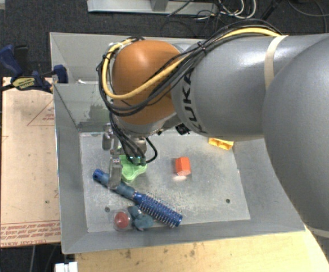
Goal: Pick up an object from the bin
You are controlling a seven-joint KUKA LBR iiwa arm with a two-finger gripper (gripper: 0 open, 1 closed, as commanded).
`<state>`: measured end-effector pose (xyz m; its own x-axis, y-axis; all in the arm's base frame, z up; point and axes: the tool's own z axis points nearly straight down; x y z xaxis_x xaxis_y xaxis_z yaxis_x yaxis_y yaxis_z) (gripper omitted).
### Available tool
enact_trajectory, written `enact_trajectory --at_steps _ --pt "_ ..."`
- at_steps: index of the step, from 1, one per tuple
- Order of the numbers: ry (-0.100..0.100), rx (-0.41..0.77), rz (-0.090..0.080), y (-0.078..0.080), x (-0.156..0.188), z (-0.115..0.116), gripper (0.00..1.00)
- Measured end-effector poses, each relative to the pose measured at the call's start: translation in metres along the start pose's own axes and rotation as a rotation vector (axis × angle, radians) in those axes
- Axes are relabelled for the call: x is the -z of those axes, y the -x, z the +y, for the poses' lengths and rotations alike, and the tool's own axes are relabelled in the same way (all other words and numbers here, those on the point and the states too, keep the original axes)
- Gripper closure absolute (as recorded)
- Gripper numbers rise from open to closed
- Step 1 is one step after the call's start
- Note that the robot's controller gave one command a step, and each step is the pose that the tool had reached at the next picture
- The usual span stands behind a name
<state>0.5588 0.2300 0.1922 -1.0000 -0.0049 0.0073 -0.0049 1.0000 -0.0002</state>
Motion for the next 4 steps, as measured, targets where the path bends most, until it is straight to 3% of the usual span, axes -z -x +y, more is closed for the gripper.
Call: enact_trajectory --at_steps 1,2,3,4 --pt "0.002 0.010 -0.013 0.037 -0.123 -0.078 0.00" --pt "0.005 -0.241 -0.012 0.061 -0.091 -0.057 0.00" --pt "0.003 -0.347 -0.010 0.071 -0.092 -0.072 0.00" --pt "0.004 -0.534 -0.008 0.085 -0.123 -0.067 0.00"
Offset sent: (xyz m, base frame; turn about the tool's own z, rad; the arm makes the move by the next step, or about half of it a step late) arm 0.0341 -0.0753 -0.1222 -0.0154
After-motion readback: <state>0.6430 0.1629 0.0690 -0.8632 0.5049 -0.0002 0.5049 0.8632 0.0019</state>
